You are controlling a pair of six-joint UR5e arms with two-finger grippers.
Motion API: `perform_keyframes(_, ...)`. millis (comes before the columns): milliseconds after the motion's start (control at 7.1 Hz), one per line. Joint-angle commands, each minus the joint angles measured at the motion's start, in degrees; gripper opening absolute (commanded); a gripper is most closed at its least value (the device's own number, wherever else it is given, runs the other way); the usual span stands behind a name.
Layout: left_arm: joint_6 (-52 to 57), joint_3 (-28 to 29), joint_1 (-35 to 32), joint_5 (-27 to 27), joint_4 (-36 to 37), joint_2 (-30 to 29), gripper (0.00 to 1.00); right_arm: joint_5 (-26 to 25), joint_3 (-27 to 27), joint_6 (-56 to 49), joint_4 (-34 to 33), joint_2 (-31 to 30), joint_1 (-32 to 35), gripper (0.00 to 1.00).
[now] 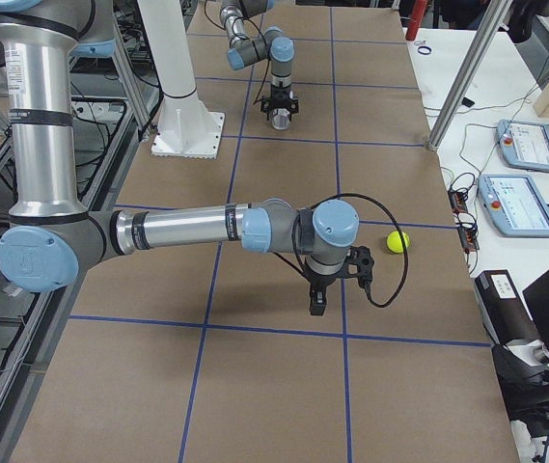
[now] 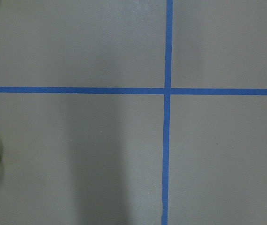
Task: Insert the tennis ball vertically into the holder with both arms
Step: 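Close the left gripper on the tube's open end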
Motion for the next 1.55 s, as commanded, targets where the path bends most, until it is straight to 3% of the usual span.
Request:
perform_keyframes(0, 0.2, 0.9, 0.1, 0.0, -0.2, -0.1, 0.99, -0.1, -0.1, 0.0, 0.0, 0.0, 0.0, 0.99)
perform_keyframes(423, 0.1, 1.7, 0.1, 0.0, -0.4, -0.1, 0.99, 0.0, -0.1, 0.1, 0.0, -0.2, 0.0, 0.99)
perform_keyframes(564, 0.1, 1.7, 0.1, 0.0, -0.4, -0.1, 0.93, 0.0, -0.1, 0.1, 0.0, -0.2, 0.0, 0.99)
perform_keyframes(704, -0.3, 1.7, 0.2, 0.0, -0.3, -0.4, 0.62, 0.0, 0.0, 0.2, 0.0, -0.2, 0.0, 0.99)
perform_keyframes(845, -0.2, 1.6, 0.1, 0.0, -0.3, -0.4, 0.37, 0.0, 0.2, 0.2, 0.0, -0.2, 0.0, 0.99)
perform_keyframes(986, -0.2, 0.9, 0.0, 0.4, -0.3, -0.4, 0.23, 0.0, 0.5, 0.2, 0.0, -0.1, 0.0, 0.99)
perform_keyframes(1127, -0.1, -0.3, -0.1, 2.6, -0.3, -0.4, 0.14, 0.0, 0.5, 0.3, 0.0, 0.1, 0.0, 0.99)
perform_keyframes(1409, -1.2, -4.4, -1.0, 3.9, -0.3, -0.8, 0.13, 0.0, 0.8, 0.3, 0.0, 0.3, 0.0, 0.99)
